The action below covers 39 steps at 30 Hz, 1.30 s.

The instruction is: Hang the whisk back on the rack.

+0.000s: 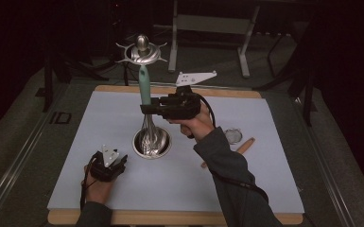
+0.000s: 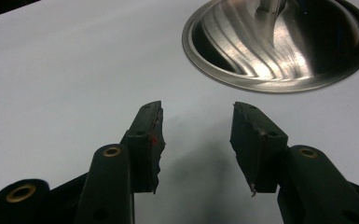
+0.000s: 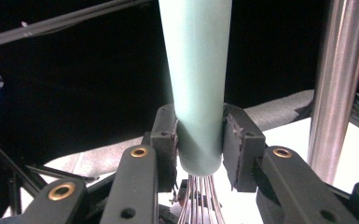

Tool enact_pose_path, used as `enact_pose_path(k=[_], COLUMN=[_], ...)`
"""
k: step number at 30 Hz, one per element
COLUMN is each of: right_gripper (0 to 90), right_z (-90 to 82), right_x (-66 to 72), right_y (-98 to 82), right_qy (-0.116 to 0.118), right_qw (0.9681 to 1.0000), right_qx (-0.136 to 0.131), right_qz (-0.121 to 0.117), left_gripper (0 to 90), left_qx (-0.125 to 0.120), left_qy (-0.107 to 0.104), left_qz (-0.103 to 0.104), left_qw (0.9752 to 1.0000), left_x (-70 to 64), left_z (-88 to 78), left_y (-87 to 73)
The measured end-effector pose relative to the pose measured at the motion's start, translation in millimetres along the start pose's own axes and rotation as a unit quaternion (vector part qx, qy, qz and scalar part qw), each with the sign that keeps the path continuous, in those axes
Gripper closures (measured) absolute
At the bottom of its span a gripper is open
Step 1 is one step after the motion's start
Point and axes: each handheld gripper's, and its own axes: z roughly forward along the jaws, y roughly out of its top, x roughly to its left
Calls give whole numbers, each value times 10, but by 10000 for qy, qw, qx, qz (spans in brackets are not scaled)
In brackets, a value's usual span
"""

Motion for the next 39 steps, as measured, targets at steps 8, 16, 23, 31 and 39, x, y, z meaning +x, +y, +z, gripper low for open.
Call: enact_pose_path(k=[8, 16, 23, 31, 39], right_gripper=[637, 618, 678, 804, 818], right_z=[-108, -148, -170, -78, -121], right_x=[-146, -31, 121, 304, 315], right_y=[-69, -33, 46, 39, -28], right_qy=[39, -571, -1073, -1581, -2042], right_qw=[9986, 9979, 9933, 9815, 9667], right_qx=[-318, -283, -220, 450, 1012], right_qz=[413, 119, -363, -983, -1168], left_gripper=[542, 542, 542, 542, 546], left_qx=[20, 13, 27, 17, 9], left_qy=[20, 27, 23, 23, -54], left_qz=[35, 40, 38, 31, -66], left_qw=[10000, 10000, 10000, 10000, 10000], left_x=[-3, -6, -8, -7, 18], left_z=[1, 1, 2, 4, 1], left_y=[2, 1, 2, 1, 1])
